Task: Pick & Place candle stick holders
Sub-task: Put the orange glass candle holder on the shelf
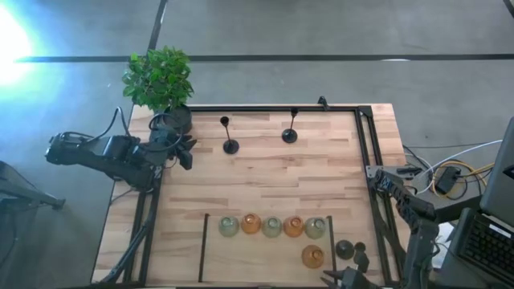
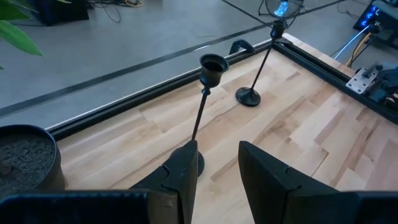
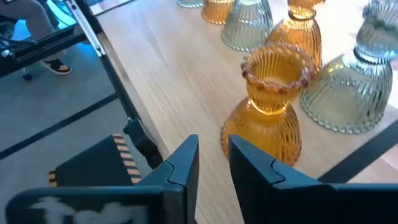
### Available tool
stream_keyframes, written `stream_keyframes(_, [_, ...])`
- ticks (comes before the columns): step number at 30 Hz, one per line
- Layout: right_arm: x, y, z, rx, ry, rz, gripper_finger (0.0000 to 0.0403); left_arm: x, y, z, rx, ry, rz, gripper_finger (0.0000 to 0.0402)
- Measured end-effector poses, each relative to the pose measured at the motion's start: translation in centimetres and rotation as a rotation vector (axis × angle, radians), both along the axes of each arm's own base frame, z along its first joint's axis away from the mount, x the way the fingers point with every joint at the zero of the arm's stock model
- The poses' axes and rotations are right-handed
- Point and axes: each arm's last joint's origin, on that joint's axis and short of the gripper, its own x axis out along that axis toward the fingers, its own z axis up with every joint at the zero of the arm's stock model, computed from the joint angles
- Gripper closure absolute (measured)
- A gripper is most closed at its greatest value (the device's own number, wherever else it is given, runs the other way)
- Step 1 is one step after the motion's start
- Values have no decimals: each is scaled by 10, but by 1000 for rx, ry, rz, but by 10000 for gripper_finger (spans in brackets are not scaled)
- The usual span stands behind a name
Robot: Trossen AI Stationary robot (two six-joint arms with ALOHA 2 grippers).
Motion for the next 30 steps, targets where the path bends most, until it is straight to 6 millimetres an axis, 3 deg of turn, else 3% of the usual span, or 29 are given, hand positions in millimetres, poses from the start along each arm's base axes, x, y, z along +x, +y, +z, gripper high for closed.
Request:
stream_keyframes(17, [10, -10, -17, -52, 28, -44, 213, 0, 0, -1, -1, 3, 0, 282])
stream_keyframes(30, [27, -21, -22, -65, 40, -96, 204, 0, 0, -1, -12, -7, 7, 282])
